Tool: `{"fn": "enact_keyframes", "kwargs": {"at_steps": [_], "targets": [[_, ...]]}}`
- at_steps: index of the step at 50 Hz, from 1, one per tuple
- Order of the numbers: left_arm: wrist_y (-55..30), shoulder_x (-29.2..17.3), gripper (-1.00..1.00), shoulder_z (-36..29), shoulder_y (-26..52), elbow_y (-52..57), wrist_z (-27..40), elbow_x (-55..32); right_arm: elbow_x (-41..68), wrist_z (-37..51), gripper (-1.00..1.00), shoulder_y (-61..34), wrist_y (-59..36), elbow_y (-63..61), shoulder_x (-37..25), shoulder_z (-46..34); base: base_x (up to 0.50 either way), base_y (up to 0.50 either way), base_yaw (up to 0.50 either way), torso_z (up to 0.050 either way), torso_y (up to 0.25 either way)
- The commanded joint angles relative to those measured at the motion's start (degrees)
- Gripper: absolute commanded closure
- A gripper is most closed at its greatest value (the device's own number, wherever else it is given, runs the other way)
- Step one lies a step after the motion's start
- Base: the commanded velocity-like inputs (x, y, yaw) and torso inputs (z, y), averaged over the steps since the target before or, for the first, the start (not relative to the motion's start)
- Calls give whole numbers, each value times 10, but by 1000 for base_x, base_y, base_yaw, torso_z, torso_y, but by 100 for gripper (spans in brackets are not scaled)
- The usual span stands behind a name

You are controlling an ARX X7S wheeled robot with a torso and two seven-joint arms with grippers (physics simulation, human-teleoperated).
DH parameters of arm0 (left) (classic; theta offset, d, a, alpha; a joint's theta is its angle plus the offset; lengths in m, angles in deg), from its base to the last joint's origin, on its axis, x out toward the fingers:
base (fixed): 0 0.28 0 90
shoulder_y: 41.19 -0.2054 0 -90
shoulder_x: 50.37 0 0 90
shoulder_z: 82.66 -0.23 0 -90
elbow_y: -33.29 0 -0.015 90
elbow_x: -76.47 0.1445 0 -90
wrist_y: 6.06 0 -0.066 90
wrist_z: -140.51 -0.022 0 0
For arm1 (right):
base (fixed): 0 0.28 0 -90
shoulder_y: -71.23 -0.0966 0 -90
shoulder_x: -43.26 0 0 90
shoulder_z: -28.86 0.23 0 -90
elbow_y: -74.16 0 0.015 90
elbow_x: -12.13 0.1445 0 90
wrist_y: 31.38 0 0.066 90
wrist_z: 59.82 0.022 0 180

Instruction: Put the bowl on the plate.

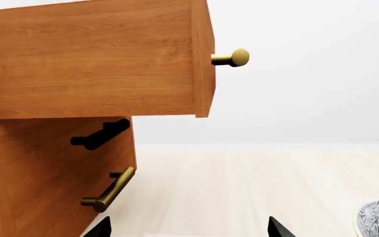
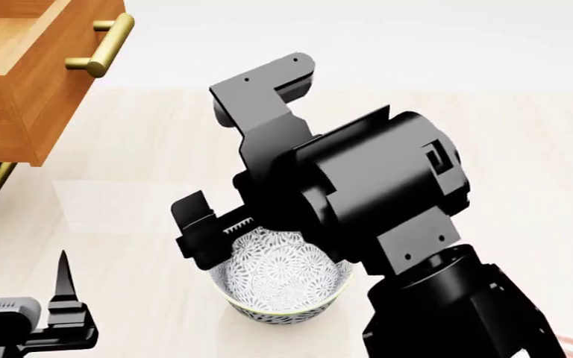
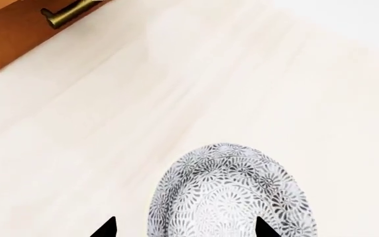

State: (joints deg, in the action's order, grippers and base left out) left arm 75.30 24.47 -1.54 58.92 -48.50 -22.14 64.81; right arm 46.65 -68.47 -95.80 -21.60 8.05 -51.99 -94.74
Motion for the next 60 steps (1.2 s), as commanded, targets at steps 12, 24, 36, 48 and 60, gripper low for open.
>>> {"fn": "enact_keyframes", "kwargs": {"at_steps": [12,24,36,48,60], "targets": [[-3,-4,-100,-4,1,4,6,-4,7,-22,-100,6,8,46,11,-50,0,0,0,0,0],[0,-6,-100,-8,0,5,9,-3,-11,-70,-100,-34,76,145,33,-91,0,0,0,0,0],[1,-8,-100,-10,0,4,11,-5,103,-70,-100,-67,178,268,52,-241,0,0,0,0,0],[47,-2,-100,-15,-4,-39,7,2,310,-36,-100,-85,259,307,52,-457,0,0,0,0,0],[57,-3,-100,-18,-5,-48,9,3,370,-52,-100,-91,302,319,52,-544,0,0,0,0,0]]}}
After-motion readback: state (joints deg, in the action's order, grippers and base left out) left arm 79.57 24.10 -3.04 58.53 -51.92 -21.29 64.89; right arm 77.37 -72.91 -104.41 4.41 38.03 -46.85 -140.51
